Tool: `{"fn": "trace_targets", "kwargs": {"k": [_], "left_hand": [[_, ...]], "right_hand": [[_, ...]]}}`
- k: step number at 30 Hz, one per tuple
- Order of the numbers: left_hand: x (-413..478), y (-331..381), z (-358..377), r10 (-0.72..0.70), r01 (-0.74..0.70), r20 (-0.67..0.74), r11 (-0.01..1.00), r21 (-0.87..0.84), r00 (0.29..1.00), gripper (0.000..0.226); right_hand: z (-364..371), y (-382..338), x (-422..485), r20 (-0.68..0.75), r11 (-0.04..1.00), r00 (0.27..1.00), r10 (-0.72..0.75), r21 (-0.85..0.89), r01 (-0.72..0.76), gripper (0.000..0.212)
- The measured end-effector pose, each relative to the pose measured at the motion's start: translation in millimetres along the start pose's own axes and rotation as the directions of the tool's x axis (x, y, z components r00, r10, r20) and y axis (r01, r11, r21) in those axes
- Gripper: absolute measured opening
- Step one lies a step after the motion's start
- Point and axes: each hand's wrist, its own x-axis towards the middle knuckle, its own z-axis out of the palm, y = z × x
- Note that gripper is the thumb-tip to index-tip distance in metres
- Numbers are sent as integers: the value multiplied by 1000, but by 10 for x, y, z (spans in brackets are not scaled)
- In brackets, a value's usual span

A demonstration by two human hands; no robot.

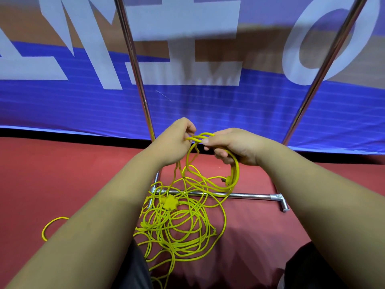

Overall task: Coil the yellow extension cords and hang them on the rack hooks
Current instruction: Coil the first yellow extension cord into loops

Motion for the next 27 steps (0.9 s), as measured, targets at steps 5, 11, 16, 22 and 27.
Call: {"fn": "trace_targets", "kwargs": {"k": [5,11,16,22,27], "left_hand": [[-34,-443,14,-199,154,159,954,257,967,7],[-5,-578,-5,-254,234,165,963,132,953,16],[101,-377,-47,-99,68,92,955,290,991,33],[114,-302,-47,112,-101,18,806,583,994,57],[147,-233,-7,187,-131,-44,820,557,981,61]], "right_hand": [[-77,24,2,2,999,1000,-24,35,24,25],[-230,50,-61,-3,995,996,91,32,-91,30],[-225,62,-96,30,988,989,143,60,-145,34],[-256,35,-42,102,965,994,45,252,-69,44],[-215,38,2,125,972,992,34,227,-62,37]]}}
